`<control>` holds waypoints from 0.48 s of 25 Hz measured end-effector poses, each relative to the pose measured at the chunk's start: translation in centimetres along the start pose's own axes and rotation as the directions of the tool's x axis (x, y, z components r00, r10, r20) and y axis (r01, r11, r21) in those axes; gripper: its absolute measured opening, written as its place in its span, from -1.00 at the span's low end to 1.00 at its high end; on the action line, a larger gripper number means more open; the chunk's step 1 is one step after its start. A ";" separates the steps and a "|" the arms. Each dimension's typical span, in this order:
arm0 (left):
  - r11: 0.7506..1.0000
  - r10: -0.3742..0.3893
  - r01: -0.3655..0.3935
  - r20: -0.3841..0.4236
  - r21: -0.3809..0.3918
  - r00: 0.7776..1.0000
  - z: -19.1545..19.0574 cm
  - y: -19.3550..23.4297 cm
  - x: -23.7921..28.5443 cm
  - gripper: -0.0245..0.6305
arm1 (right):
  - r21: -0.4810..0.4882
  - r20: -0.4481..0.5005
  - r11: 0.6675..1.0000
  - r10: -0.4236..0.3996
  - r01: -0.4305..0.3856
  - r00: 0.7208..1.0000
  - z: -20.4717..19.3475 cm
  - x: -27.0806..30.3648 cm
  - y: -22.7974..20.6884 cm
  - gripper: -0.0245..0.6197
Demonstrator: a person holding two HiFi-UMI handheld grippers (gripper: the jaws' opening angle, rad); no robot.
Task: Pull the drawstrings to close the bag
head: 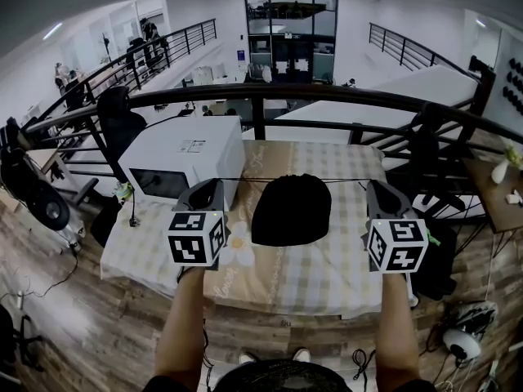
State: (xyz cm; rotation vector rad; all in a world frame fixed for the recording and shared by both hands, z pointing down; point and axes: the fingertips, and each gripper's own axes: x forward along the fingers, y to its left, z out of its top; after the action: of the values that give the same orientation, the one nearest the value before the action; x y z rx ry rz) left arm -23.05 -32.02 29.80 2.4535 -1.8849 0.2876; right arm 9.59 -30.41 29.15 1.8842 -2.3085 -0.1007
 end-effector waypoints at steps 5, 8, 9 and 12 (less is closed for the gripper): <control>1.000 0.000 0.000 -0.004 0.000 1.000 -0.1 -0.1 0.1 -0.85 | -0.003 0.001 1.000 0.002 -0.002 1.000 0.1 -0.2 -0.1 -0.87; 1.000 -0.006 0.006 -0.008 -0.003 1.000 -0.3 -0.3 0.1 -0.85 | -0.002 -0.001 1.000 -0.001 0.001 1.000 0.0 -0.2 -0.2 -0.87; 1.000 -0.008 0.008 -0.009 -0.004 1.000 -0.4 -0.3 0.2 -0.85 | -0.001 -0.001 1.000 0.000 0.000 1.000 0.0 -0.3 -0.2 -0.86; 1.000 -0.009 0.009 -0.012 -0.014 1.000 -0.5 -0.3 0.2 -0.85 | 0.000 0.003 1.000 0.001 -0.001 1.000 0.0 -0.3 -0.2 -0.87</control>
State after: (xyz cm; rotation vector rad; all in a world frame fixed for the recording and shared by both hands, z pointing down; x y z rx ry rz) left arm -22.79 -32.11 30.35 2.4443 -1.8644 0.2875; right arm 9.83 -30.21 29.08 1.8837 -2.3117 -0.1026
